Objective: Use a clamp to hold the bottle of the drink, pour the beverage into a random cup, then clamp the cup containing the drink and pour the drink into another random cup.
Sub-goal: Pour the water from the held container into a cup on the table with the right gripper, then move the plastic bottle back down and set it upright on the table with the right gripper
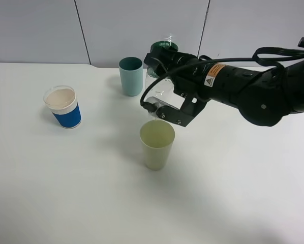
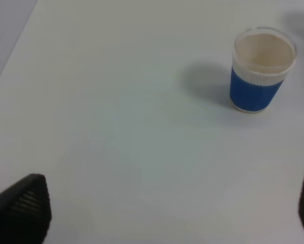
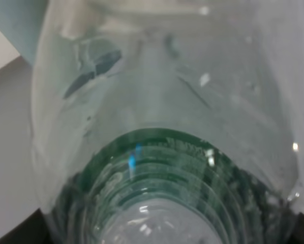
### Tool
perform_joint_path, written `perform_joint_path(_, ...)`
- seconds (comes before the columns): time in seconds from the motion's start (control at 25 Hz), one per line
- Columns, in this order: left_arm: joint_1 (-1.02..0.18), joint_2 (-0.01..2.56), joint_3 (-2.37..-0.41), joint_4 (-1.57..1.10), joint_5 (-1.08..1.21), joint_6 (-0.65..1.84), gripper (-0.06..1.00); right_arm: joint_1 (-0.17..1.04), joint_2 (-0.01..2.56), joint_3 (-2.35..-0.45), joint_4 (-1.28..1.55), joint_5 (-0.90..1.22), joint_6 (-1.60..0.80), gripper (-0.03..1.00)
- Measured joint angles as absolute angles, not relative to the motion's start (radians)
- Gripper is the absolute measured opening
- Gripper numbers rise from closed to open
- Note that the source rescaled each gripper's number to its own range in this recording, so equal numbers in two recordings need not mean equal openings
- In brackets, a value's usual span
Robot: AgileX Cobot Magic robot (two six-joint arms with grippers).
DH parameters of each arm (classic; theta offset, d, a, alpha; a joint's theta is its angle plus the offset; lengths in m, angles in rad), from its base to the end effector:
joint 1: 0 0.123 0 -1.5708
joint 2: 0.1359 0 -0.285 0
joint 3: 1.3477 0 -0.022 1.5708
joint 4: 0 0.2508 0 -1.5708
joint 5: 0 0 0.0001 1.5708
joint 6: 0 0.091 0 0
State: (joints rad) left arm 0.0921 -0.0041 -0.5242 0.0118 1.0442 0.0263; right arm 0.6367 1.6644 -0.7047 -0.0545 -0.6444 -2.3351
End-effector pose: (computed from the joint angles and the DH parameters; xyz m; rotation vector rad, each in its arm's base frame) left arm -0.0078 0.0002 0.2853 -0.0664 1.9995 0.0900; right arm 0.2648 0.1995 0.2018 -1.9694 0.0988 -1.1766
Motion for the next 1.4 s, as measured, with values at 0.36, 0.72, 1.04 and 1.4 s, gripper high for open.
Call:
perform_joint_path(0.36, 0.092, -0.004, -0.524, 0.012, 1.044, 0.026, 0.98, 0.630, 1.664, -0.705, 0.076, -0.644, -1.718, 0.00)
perform_joint_path(0.72, 0.092, -0.004, -0.524, 0.012, 1.044, 0.026, 0.98, 0.527, 1.664, -0.705, 0.108, -0.658, -0.879, 0.00)
perform_joint_path(1.04, 0.092, -0.004, -0.524, 0.012, 1.044, 0.026, 0.98, 0.407, 1.664, -0.705, -0.075, -0.694, -0.101, 0.00)
perform_joint_path(1.4, 0.092, -0.004, -0.524, 0.012, 1.044, 0.026, 0.98, 0.316, 1.681, -0.706, -0.316, -0.701, 0.187, 0.00)
